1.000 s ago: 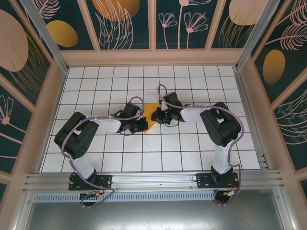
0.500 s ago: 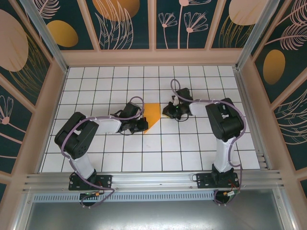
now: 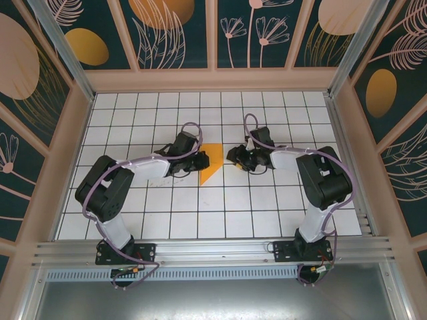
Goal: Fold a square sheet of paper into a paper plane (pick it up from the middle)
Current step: Third fold the triangle at the center of the table.
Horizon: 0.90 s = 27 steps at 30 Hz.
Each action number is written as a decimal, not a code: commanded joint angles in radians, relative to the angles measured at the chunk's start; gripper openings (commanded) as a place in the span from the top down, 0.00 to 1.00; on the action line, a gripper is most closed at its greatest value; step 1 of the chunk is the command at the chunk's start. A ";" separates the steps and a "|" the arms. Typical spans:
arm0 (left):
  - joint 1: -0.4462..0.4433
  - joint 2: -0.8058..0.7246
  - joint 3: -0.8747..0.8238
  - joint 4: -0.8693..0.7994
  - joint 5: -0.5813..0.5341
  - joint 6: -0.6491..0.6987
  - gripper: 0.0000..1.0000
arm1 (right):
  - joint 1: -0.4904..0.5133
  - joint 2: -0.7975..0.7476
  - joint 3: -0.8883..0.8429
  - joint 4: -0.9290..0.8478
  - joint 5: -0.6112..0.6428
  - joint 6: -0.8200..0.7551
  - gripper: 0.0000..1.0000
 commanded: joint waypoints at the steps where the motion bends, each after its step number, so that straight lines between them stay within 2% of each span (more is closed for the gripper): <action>1: 0.003 0.038 0.020 -0.048 -0.061 0.023 0.92 | 0.014 -0.014 -0.007 0.057 -0.025 0.043 0.53; 12: 0.003 0.088 0.020 -0.082 -0.154 0.009 0.99 | 0.048 0.041 0.029 0.069 -0.059 0.068 0.53; 21: 0.003 0.085 -0.007 -0.079 -0.159 0.001 1.00 | 0.069 0.088 0.065 0.078 -0.086 0.075 0.60; 27: 0.003 0.086 -0.011 -0.073 -0.149 0.000 1.00 | 0.075 0.106 0.084 0.083 -0.095 0.078 0.61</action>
